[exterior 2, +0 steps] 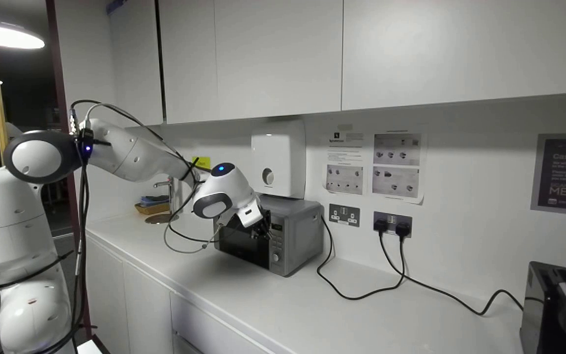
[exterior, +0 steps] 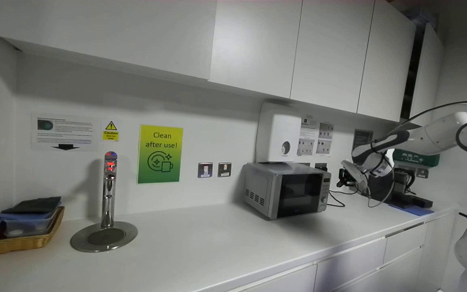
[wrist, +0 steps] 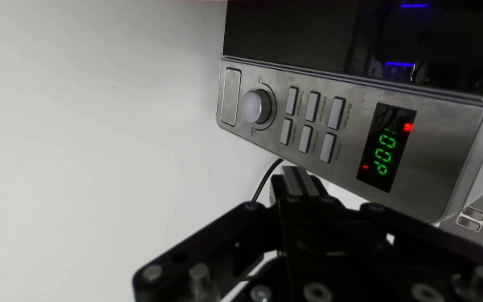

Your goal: Press a button on the microwave.

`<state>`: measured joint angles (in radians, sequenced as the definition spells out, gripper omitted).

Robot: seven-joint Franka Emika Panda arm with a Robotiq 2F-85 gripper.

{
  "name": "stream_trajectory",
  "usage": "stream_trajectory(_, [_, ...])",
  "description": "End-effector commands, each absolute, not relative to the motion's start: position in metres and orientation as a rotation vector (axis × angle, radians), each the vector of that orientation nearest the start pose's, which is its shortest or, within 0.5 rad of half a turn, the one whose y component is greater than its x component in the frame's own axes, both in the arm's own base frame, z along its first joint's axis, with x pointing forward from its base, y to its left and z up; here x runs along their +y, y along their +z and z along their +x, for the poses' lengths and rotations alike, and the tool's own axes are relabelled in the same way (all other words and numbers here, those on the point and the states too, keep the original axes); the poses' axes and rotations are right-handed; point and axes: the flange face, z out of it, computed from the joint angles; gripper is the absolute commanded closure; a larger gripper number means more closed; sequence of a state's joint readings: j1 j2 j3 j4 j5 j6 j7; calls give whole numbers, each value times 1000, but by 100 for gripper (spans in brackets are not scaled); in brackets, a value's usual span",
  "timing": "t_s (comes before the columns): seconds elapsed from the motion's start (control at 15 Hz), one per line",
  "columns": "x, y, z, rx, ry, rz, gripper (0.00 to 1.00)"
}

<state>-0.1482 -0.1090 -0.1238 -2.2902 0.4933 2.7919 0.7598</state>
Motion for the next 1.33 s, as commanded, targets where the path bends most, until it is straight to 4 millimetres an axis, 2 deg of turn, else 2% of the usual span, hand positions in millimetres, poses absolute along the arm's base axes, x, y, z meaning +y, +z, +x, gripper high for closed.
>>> stream_trajectory(0.0, [-166, 461, 526, 1741, -708, -1901, 100])
stream_trajectory(1.27, [-161, 439, 560, 1771, -746, -1821, 100])
